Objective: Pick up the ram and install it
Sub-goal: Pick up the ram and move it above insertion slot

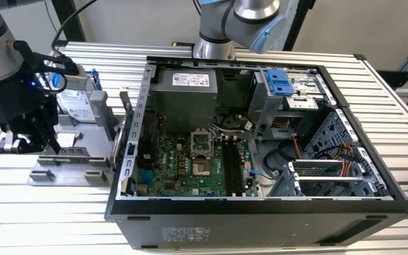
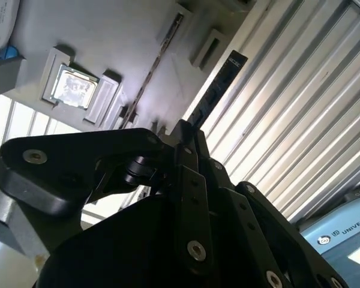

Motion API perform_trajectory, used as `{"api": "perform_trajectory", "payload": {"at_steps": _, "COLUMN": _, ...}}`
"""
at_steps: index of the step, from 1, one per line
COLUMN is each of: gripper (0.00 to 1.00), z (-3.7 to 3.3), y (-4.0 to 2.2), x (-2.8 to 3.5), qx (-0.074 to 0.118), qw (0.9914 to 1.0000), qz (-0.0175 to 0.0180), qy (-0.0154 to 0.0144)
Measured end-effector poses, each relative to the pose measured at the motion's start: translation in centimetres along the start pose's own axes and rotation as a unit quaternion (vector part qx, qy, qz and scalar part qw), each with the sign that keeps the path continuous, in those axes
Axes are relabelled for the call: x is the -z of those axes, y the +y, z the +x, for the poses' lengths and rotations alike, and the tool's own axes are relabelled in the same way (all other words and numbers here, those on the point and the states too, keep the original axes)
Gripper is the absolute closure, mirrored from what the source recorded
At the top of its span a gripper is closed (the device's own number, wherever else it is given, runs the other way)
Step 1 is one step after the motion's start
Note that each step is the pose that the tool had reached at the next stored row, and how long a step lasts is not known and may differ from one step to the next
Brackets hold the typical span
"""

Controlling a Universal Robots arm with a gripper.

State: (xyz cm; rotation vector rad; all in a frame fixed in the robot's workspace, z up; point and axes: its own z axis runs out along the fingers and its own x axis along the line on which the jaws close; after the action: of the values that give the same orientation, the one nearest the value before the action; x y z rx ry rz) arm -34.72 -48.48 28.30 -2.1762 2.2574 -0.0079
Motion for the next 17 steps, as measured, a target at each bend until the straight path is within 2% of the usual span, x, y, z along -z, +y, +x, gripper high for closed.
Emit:
{"api": "perform_trajectory", "payload": {"at_steps": 6, "gripper": 1.00, "z": 0.00, "y": -0.01, "x": 1.30, "qx": 0.000, "qw": 1.00000, "qz": 0.0000, "qy": 0.0000}}
{"api": "perform_trajectory", "payload": {"at_steps": 13, "gripper": 1.00, "z": -0.01, "y": -0.02, "x": 3.24, "qx": 0.000, "qw": 1.00000, "qz": -0.0001, "qy": 0.0000}}
{"api": "perform_trajectory", "payload": {"at_steps": 17, "gripper": 1.00, "z": -0.01, "y": -0.03, "x": 4.12, "qx": 0.000, "qw": 1.00000, "qz": 0.0000, "qy": 0.0000}}
